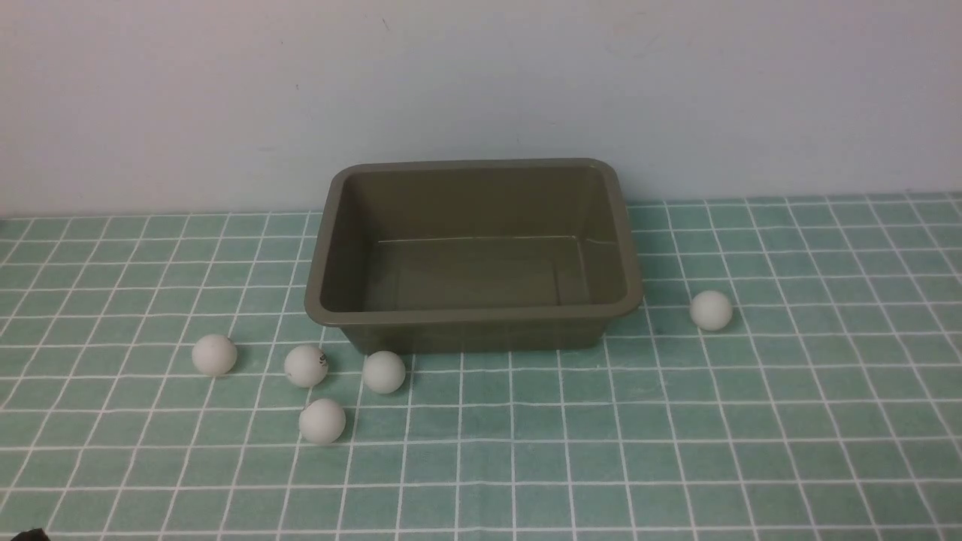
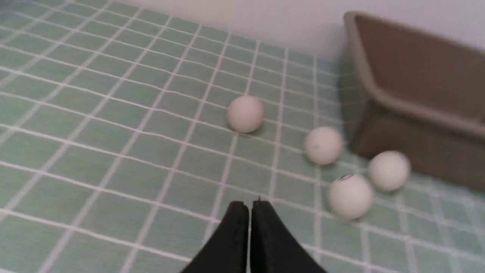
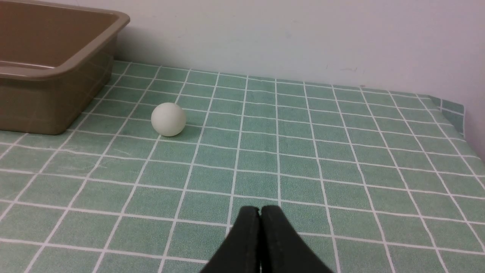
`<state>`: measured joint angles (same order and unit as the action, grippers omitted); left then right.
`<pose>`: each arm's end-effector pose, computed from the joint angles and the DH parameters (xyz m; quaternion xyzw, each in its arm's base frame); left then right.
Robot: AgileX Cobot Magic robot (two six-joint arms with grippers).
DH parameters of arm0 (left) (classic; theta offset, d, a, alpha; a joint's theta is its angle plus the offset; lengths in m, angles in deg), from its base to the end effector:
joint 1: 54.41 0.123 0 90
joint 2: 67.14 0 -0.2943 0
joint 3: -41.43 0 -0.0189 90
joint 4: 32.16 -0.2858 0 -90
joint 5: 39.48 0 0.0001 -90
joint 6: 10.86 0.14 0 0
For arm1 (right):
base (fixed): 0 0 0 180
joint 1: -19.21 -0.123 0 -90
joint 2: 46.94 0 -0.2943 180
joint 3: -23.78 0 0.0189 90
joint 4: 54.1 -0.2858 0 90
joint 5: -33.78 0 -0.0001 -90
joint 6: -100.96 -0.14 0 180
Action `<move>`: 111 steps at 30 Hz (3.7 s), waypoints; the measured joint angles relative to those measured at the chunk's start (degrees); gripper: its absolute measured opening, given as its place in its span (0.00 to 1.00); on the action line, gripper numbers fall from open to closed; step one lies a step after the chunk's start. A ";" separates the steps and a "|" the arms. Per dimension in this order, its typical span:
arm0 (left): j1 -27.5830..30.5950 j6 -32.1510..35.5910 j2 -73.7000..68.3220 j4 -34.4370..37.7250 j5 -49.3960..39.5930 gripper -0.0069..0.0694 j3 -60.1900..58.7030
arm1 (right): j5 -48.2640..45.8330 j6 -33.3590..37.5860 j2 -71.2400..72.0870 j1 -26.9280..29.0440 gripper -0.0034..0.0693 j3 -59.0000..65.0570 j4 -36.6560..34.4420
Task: Put the table tennis balls in the box on the green coffee tablecloth.
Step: 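Reach for and grasp a ping pong ball on the table beside the basket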
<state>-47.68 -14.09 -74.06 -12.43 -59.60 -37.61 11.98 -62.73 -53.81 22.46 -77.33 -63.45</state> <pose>0.1269 -0.0014 0.1614 -0.1611 0.7762 -0.1257 0.5965 0.1251 0.0014 0.1565 -0.0486 0.8038 -0.0319 0.5921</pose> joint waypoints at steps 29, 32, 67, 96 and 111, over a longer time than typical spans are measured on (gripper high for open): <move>0.00 1.23 0.00 50.68 46.98 0.09 -0.05 | 0.00 0.00 0.00 0.00 0.03 0.00 0.00; 0.00 1.70 0.00 46.54 50.65 0.09 -0.05 | 0.00 0.00 0.00 0.00 0.03 0.00 0.00; 0.00 13.36 -41.05 -6.52 -25.58 0.09 56.01 | 0.00 0.00 0.00 0.00 0.03 0.00 0.00; -0.92 22.61 -93.83 -4.87 -25.73 0.41 69.15 | 0.00 0.00 0.00 0.00 0.03 0.00 0.05; -6.79 20.17 -107.96 -12.82 -25.40 0.83 81.02 | 0.00 0.00 0.00 0.00 0.03 0.00 0.05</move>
<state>-54.47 6.07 -182.01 -25.25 -85.00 43.41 11.98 -62.73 -53.81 22.46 -77.33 -63.41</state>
